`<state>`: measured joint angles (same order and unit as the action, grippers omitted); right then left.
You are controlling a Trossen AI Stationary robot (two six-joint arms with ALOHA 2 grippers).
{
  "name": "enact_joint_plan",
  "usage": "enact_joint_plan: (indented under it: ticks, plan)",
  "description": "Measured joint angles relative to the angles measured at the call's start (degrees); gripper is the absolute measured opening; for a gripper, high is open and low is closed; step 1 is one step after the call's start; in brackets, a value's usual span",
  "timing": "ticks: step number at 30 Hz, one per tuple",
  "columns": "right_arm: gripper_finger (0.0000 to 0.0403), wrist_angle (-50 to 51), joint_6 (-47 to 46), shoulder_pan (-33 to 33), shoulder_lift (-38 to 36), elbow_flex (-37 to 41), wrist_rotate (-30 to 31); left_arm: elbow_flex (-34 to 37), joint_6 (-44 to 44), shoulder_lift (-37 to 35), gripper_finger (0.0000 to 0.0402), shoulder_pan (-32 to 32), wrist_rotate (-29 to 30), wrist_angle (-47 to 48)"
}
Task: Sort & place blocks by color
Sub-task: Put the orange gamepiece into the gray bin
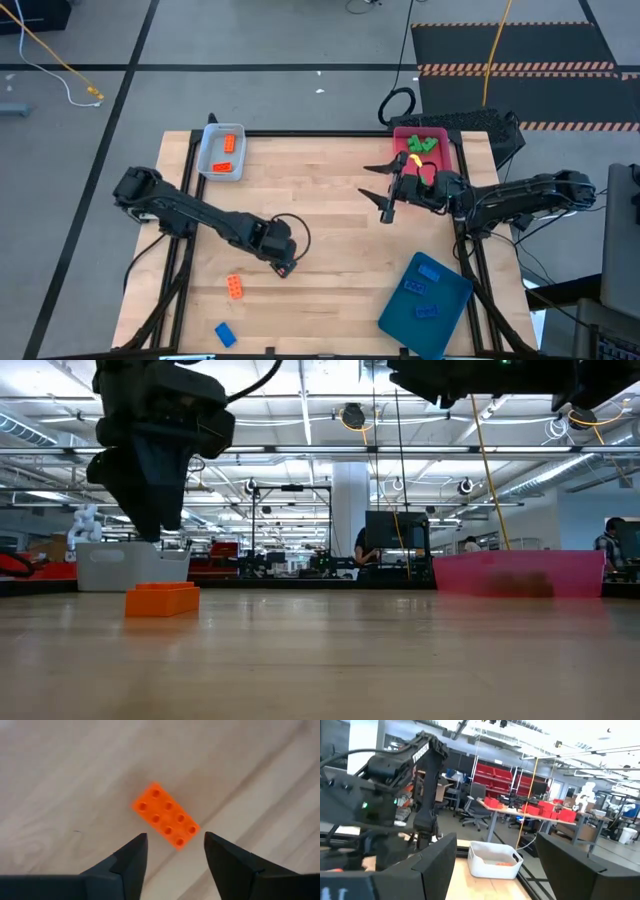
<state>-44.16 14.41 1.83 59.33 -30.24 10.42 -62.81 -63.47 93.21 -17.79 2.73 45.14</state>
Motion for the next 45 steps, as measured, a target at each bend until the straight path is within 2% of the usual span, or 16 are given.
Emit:
enact_joint_plan:
  ticks: [6, 14, 17, 21, 26, 31, 36, 41, 45]
  plan:
    - [0.0264, -0.2, 0.2, 0.0, -0.2, 0.0, 0.0, -2.2, 3.0, 3.8, 0.0266, -0.1, -1.5, -0.3]
    - [0.0264, 0.4, -0.2, 0.0, -0.2, 0.0, 0.0, -2.1, 1.0, 6.5, 0.0367, 2.3, -2.6, 2.1]
    - [0.0264, 1.1, -0.2, 0.0, -0.2, 0.0, 0.0, -2.1, 0.8, 7.7, 0.0391, 3.3, -3.5, 0.8]
    - [0.0264, 1.6, -0.7, 0.0, -0.2, 0.0, 0.0, -2.0, 0.7, 8.6, 0.0398, 4.0, -4.2, -0.5]
    - [0.0264, 2.5, -0.5, 0.0, -0.6, 0.0, 0.0, -1.9, 2.0, 11.0, 0.0377, 4.4, -4.7, -0.9]
    - [0.0264, 3.4, -0.3, 0.0, -1.6, 0.0, 0.0, -2.3, 7.3, 14.3, 0.0328, 4.3, -4.9, -0.3]
    - [0.0264, 4.5, -0.9, 0.0, -2.1, 0.0, 0.1, -2.3, 11.8, 15.4, 0.0244, 4.9, -5.5, 0.4]
    - [0.0264, 4.7, -1.7, 0.0, -2.3, 0.0, 0.2, -3.4, 17.5, 13.8, 0.0141, 6.0, -5.9, 4.1]
    - [0.0264, 5.3, -1.7, 0.0, -2.3, 0.0, 0.3, -4.9, 21.1, 11.3, 0.0138, 7.9, -5.7, 9.8]
